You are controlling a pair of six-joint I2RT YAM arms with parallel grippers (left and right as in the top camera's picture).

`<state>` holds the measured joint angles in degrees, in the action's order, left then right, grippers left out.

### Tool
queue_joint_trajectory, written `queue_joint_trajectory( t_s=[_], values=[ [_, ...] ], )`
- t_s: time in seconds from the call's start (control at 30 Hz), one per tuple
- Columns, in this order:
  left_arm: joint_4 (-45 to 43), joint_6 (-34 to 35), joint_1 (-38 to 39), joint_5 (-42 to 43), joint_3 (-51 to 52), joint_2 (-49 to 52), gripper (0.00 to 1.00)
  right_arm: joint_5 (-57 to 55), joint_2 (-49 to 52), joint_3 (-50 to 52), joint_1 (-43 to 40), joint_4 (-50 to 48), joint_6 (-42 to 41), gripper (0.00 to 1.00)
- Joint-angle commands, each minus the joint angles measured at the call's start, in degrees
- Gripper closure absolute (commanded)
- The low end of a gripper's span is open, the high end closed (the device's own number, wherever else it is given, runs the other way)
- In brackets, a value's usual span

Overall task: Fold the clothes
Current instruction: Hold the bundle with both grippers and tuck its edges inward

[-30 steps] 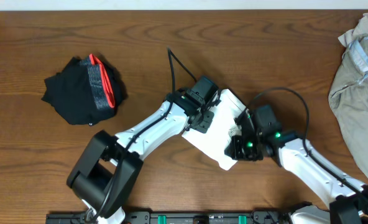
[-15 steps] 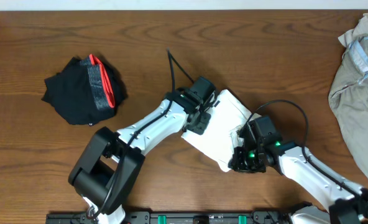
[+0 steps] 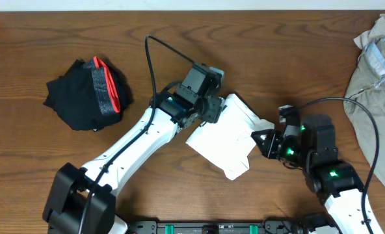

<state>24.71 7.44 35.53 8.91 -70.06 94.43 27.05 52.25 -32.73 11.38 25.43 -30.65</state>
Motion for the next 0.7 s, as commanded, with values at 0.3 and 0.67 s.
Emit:
queue_joint_trajectory(
  t_s=[0.3, 0.67],
  values=[
    [-8.8, -0.4, -0.1, 7.4, -0.5, 14.4, 0.36, -9.7, 20.9, -0.5, -1.1, -8.7, -1.5, 0.85],
    [4.4, -5.5, -0.7, 1.9, -0.5, 19.0, 0.44, -14.8, 35.9, -0.5, -1.4, -7.7, 2.5, 0.91]
  ],
)
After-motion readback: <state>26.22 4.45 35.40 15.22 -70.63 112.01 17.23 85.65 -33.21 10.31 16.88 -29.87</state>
